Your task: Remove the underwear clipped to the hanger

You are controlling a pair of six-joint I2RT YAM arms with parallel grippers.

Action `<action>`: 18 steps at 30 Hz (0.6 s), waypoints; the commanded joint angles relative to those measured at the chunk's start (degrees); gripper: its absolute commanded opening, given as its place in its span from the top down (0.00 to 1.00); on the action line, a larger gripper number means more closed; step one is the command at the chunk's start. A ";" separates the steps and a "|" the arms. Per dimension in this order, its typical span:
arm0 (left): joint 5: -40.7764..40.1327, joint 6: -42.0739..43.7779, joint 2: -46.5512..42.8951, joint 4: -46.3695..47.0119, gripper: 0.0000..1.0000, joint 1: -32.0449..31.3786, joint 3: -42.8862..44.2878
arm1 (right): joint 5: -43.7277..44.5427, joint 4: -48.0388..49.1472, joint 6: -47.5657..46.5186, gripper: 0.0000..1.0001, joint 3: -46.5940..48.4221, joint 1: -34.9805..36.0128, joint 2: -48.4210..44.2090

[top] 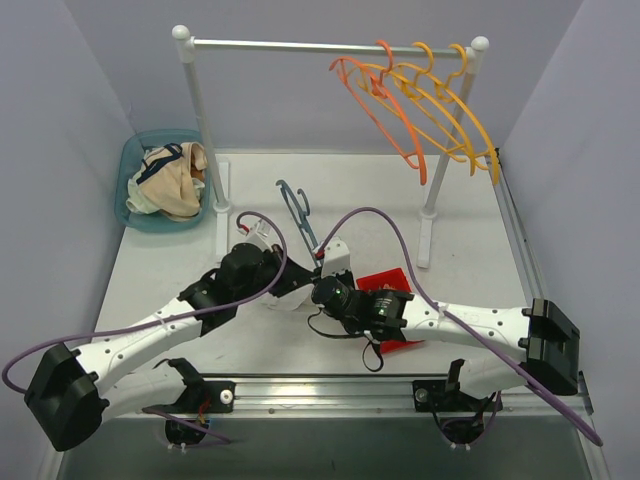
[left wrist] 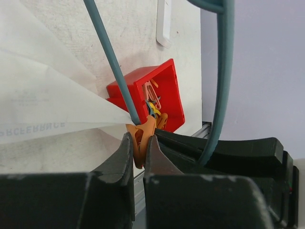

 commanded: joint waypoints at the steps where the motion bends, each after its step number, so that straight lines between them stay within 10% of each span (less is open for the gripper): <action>1: -0.95 1.54 -2.93 -1.88 0.97 0.78 1.72 | 1.16 1.47 0.21 1.00 -0.34 -0.57 -2.24; 12: -3.07 5.05 -8.30 -9.00 0.88 8.52 5.85 | -0.25 -0.02 0.30 1.00 -0.60 -1.18 -2.41; 18: -9.21 11.29 -9.88 -16.22 0.57 8.61 3.40 | -5.43 -2.74 -3.66 1.00 3.96 -3.02 -4.00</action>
